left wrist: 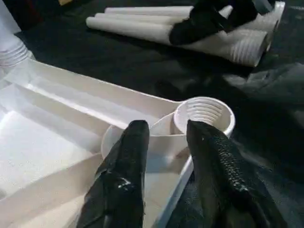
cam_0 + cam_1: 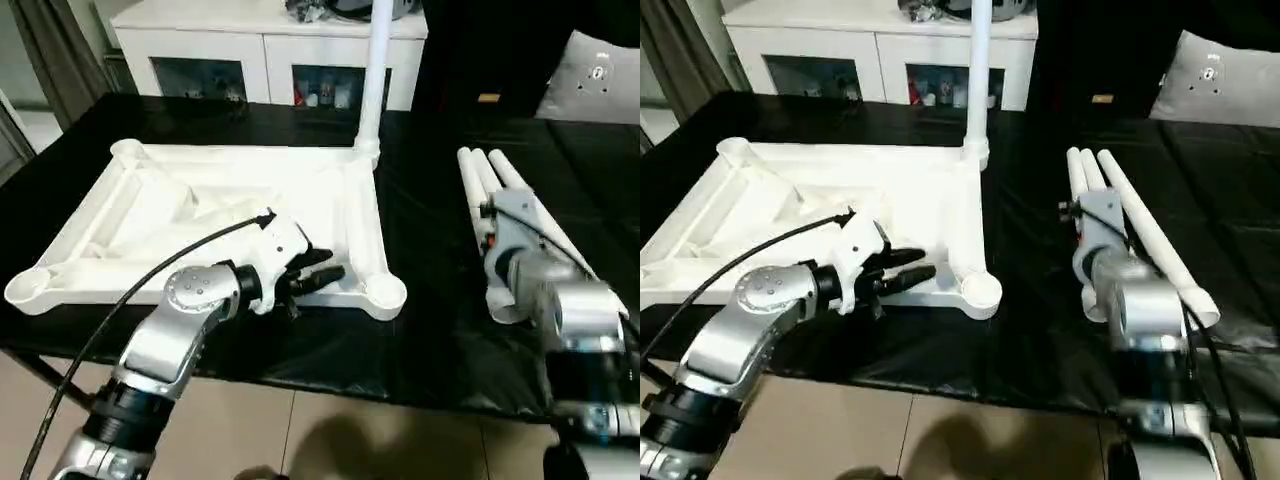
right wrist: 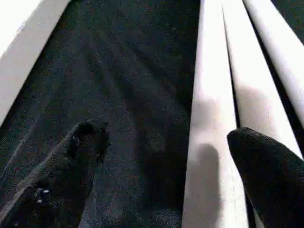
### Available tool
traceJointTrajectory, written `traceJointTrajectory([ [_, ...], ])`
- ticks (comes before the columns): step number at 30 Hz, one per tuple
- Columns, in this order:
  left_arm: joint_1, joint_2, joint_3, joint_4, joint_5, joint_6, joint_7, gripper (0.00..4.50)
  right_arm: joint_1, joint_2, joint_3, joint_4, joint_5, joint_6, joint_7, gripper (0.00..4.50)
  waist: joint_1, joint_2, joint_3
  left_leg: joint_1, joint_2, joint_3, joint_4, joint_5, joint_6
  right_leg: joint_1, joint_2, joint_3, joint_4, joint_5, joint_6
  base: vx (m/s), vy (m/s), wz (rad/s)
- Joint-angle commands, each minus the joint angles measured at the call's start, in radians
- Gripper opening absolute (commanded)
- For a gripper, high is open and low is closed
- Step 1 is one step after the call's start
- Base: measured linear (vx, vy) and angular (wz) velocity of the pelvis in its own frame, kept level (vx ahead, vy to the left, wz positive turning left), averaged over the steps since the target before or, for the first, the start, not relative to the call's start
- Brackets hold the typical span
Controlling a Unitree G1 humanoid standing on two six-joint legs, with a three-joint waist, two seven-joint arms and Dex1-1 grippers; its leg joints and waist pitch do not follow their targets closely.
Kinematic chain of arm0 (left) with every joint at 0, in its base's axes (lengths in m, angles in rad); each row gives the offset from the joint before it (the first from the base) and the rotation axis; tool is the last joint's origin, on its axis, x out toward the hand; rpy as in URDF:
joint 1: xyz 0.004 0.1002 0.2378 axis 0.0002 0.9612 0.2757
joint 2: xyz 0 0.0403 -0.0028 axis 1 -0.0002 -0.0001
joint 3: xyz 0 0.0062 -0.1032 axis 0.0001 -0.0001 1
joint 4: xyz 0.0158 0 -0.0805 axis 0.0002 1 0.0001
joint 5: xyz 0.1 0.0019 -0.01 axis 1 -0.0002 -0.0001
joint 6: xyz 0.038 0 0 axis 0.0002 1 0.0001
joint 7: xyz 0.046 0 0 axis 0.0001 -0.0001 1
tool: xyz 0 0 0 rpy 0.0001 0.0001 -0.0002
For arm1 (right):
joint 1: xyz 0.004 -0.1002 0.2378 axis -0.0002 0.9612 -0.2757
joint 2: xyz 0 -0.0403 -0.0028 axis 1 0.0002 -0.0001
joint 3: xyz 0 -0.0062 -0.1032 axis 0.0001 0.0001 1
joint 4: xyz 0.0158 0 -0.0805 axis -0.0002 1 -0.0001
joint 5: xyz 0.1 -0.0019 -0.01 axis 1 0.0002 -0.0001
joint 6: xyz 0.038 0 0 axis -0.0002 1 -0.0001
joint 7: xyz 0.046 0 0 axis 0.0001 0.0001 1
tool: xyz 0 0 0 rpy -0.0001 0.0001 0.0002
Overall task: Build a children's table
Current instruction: Pick table leg
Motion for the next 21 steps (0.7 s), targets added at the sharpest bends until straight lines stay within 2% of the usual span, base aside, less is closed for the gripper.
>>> traceJointTrajectory([
  [1,-0.007,0.013,-0.008,-0.023,0.016,0.014,-0.004,1.9,-0.02,-0.014,0.008,0.031,-0.014,0.034,-0.008,4.5,0.002,-0.012,-0.065,0.012,0.107,-0.048,-0.07,-0.086,0.026,0.052,-0.125,0.086,-0.062,-0.217,-0.134,0.0,0.0,0.0],
  [3,-0.003,0.02,-0.011,-0.037,0.01,0.036,-0.004,2.12,-0.043,-0.019,0.005,0.057,-0.008,0.035,-0.009,4.5,0.002,-0.012,-0.066,0.012,0.108,-0.048,-0.069,-0.075,0.029,0.051,-0.125,0.085,-0.061,-0.203,-0.133,0.0,0.0,0.0],
  [5,0.001,0.027,-0.015,-0.047,0.008,0.051,-0.006,2.12,-0.062,-0.024,0.007,0.087,-0.002,0.042,0.0,4.5,0.001,-0.016,-0.067,0.013,0.108,-0.047,-0.068,-0.069,0.032,0.052,-0.126,0.085,-0.058,-0.195,-0.144,0.0,0.0,0.0],
  [13,0.0,0.044,-0.028,-0.059,0.01,0.073,-0.01,2.12,-0.122,-0.025,-0.005,0.213,0.005,0.06,0.002,4.5,0.003,-0.015,-0.066,0.012,0.107,-0.046,-0.066,-0.072,0.028,0.052,-0.125,0.084,-0.06,-0.221,-0.138,0.0,0.0,0.0],
  [21,-0.002,0.048,-0.035,-0.064,0.011,0.083,-0.008,2.12,-0.145,0.0,-0.041,0.253,0.083,0.147,0.065,4.5,0.003,-0.016,-0.067,0.01,0.108,-0.047,-0.065,-0.076,0.032,0.053,-0.126,0.084,-0.059,-0.222,-0.139,0.0,0.0,0.0],
])
